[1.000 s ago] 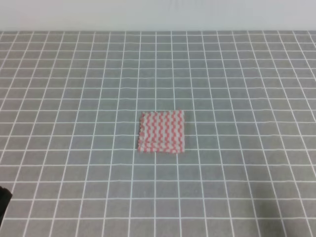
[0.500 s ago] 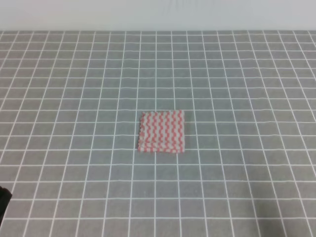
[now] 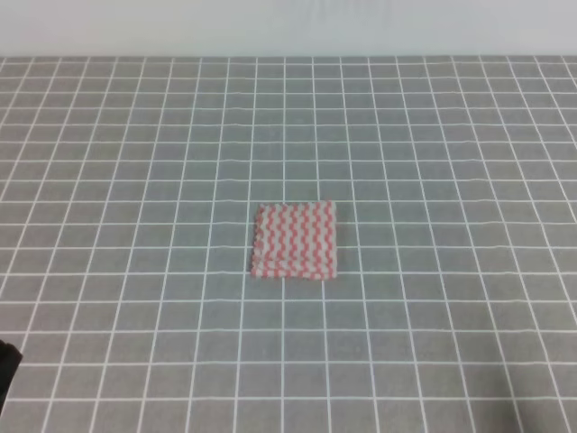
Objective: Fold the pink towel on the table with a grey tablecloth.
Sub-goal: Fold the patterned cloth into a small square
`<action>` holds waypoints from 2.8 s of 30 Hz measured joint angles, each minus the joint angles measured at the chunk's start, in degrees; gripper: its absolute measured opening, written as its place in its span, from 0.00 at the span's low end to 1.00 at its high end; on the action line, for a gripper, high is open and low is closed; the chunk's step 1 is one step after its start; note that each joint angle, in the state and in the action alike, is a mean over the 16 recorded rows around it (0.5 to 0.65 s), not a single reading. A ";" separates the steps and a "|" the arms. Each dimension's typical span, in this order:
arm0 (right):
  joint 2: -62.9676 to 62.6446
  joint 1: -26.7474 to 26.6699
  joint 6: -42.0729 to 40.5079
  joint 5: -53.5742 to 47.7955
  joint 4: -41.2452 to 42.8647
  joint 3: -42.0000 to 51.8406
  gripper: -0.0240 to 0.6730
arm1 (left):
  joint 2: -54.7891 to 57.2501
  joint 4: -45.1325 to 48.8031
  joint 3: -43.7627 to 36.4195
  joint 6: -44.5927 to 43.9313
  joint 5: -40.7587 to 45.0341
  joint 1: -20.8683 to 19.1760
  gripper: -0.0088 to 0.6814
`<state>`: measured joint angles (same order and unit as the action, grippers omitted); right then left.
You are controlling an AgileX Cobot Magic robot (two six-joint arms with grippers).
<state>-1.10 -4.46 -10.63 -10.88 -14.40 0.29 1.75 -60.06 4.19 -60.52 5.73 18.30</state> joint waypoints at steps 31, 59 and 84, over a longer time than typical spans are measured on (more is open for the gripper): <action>-0.11 0.00 5.73 -6.21 7.27 0.00 0.03 | -0.06 -0.02 -0.01 0.00 -0.04 0.00 0.01; 0.10 0.00 5.73 -6.10 7.27 0.00 0.03 | -0.37 39.74 -4.89 40.78 -0.30 -11.88 0.01; 0.10 0.00 5.73 -6.20 7.27 0.00 0.03 | -3.52 51.27 -5.56 50.47 13.53 -14.40 0.01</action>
<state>-1.00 -4.46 -4.89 -17.08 -7.12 0.29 -1.77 -8.79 -1.37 -10.05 19.26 3.90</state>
